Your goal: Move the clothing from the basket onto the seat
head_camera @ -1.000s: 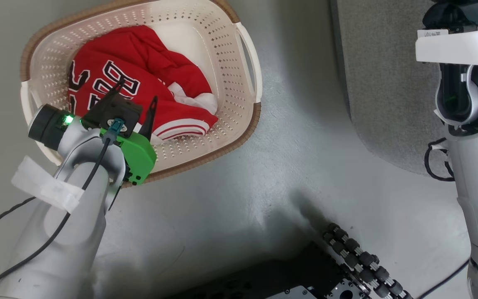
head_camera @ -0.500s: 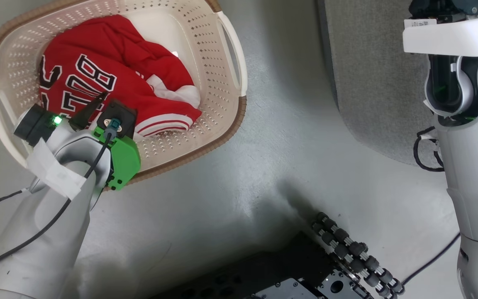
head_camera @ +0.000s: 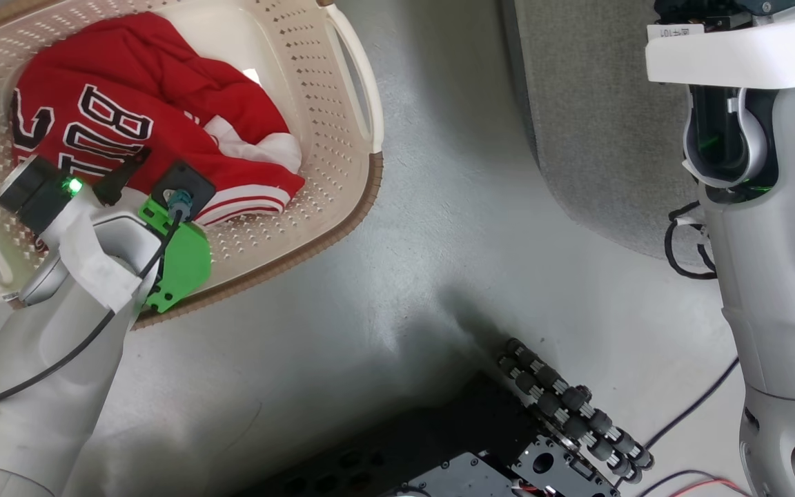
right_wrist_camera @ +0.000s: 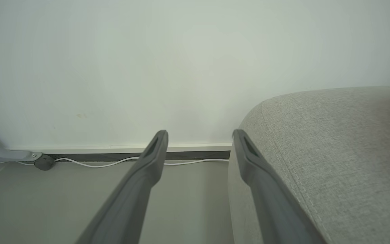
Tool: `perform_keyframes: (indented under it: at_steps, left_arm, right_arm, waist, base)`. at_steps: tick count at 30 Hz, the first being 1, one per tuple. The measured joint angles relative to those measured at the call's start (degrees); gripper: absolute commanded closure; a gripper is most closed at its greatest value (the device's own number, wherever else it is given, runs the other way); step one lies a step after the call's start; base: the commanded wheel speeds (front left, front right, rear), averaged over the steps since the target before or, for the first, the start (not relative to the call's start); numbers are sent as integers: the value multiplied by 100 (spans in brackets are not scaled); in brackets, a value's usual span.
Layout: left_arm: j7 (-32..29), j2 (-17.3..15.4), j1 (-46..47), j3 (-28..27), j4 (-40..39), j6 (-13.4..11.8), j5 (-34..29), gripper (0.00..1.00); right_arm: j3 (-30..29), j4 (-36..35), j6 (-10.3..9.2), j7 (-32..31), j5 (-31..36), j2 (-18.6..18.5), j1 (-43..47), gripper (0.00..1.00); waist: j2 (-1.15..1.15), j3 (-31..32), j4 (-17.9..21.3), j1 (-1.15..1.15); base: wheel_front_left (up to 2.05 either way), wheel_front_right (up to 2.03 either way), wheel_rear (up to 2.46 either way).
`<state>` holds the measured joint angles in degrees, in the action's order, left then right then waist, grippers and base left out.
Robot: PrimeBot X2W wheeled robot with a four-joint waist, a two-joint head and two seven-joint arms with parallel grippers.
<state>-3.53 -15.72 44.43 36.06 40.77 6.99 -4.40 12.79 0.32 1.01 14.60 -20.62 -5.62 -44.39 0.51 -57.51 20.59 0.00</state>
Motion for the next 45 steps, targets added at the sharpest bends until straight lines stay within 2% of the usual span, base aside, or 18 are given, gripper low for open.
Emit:
perform_keyframes:
  at_steps: [13, 25, 33, 39, 40, 41, 43, 45]
  left_arm:
    - [87, 38, 229, 471, 140, 7, -137, 0]
    - [209, 159, 405, 677, 316, 12, -149, 0]
    - [338, 198, 622, 1131, 406, 13, -387, 0]
    - [357, 260, 678, 1237, 592, 13, -371, 0]
    - [347, 259, 678, 1236, 645, 13, -348, 4]
    - [304, 257, 684, 1238, 690, 13, -328, 31]
    - [276, 254, 708, 1257, 773, 13, -286, 100]
    - [248, 253, 726, 1285, 843, 13, -281, 100]
  right_arm:
    - [-73, 81, 49, 0, 60, 76, -7, 0]
    - [-116, 108, 101, 0, 104, 145, -1, 0]
    - [-138, 133, 152, 0, 158, 182, 6, 0]
    - [-145, 160, 201, 0, 211, 191, 18, 0]
    - [-147, 162, 201, 0, 212, 197, 20, 0]
    - [-148, 163, 201, 0, 220, 199, 20, 0]
    - [-153, 168, 202, 0, 253, 203, 20, 0]
    - [-162, 177, 204, 0, 253, 205, 20, 0]
  waist:
    - [0, -89, 133, 0]
    - [0, -120, 144, 0]
    - [0, -130, 147, 0]
    - [0, -132, 147, 0]
    - [0, -131, 145, 0]
    - [0, -131, 142, -1]
    - [0, -129, 137, 0]
    - [0, -126, 133, 0]
  base:
    - [0, 0, 0]
    - [0, 0, 0]
    - [0, 0, 0]
    - [0, 0, 0]
    - [0, 0, 0]
    - [0, 0, 0]
    - [0, 0, 0]
    - [0, 0, 0]
